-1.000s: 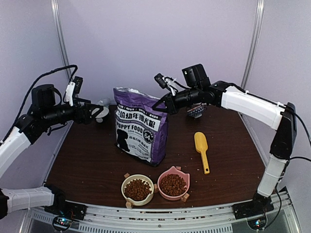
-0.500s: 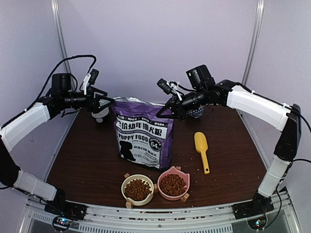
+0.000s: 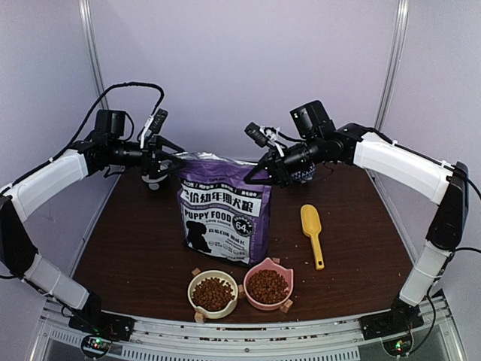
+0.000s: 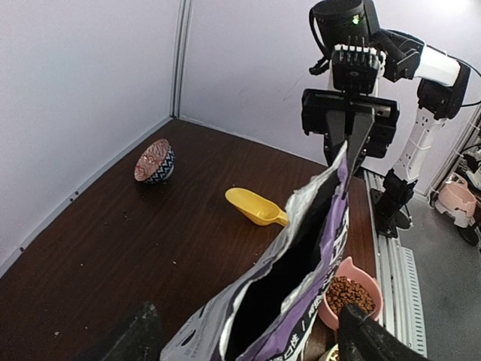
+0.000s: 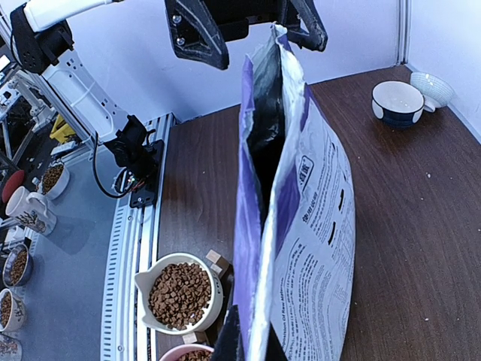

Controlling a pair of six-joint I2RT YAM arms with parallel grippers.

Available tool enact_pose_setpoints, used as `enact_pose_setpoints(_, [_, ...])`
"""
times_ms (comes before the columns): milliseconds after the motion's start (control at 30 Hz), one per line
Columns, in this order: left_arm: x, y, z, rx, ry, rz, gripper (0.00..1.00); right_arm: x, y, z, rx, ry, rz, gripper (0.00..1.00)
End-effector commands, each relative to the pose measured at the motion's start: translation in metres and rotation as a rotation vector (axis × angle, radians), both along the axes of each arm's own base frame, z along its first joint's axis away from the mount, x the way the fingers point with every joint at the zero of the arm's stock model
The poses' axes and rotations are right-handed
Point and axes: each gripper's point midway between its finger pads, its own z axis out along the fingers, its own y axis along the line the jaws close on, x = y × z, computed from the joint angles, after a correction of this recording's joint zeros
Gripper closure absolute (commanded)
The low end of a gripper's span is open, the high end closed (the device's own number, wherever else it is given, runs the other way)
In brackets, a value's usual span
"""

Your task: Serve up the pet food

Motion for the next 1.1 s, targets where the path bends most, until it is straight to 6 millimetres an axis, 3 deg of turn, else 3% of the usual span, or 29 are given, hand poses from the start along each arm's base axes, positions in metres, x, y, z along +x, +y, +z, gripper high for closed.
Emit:
enact_pose_setpoints(0, [-0.004,-0.003,0.001,0.020,-0.018,-0.027,0.30,-0.012,-0.007,0.061,0.137,-0.133,0.038,1.00])
enact_pose_setpoints(100, [-0.006,-0.004,0.000,0.027,-0.009,-0.030,0.50,-0.008,-0.008,0.060,0.120,-0.145,0.014,1.00])
enact_pose_setpoints(200, [-0.012,-0.007,-0.001,0.039,0.001,-0.046,0.76,-0.004,-0.010,0.058,0.092,-0.153,-0.004,1.00])
enact_pose_setpoints(333, [-0.020,-0.012,-0.005,0.058,0.003,-0.062,1.00,0.003,-0.015,0.054,0.037,-0.167,-0.052,0.95])
enact_pose_setpoints(600, [-0.030,-0.016,0.002,0.054,-0.026,-0.088,1.00,0.011,-0.018,0.057,-0.073,-0.193,-0.107,0.41])
enact_pose_setpoints(1067, [-0.039,-0.016,0.014,0.041,-0.057,-0.097,1.00,0.010,0.043,0.033,-0.222,-0.243,-0.066,0.27])
